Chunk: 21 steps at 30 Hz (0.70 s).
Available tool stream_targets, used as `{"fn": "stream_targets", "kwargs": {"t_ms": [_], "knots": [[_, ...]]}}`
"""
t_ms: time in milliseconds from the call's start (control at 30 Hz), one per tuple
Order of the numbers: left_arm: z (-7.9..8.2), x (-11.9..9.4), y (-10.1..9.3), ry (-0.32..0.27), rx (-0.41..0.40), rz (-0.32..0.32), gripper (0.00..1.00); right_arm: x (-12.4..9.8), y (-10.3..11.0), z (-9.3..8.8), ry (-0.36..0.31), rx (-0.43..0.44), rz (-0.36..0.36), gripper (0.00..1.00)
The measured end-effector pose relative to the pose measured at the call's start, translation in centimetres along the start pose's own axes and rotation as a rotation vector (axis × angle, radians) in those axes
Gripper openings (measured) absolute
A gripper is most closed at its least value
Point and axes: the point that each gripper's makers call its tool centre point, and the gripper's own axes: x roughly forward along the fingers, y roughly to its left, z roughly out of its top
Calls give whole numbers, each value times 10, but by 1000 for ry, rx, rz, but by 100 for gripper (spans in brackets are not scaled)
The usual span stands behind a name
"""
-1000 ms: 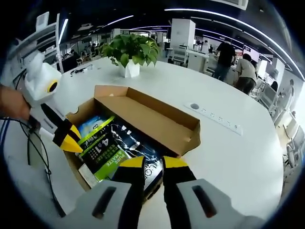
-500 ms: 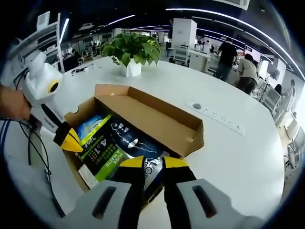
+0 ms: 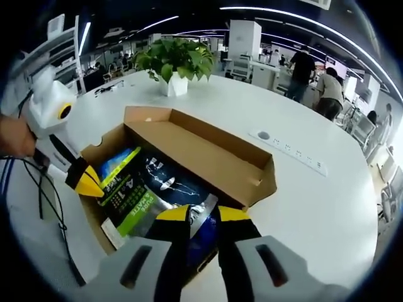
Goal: Operate the shoe box by opening the lid, removing the specified soft item, and placing it in the target area until the item is outside and the box remains undamaged.
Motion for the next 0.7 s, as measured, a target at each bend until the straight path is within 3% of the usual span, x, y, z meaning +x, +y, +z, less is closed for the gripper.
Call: {"fn": "stream_targets", "kwargs": {"t_ms": [700], "knots": [[-3,-1,7,-3,5,12,0,25,8,-6,69,116,79,14]]}}
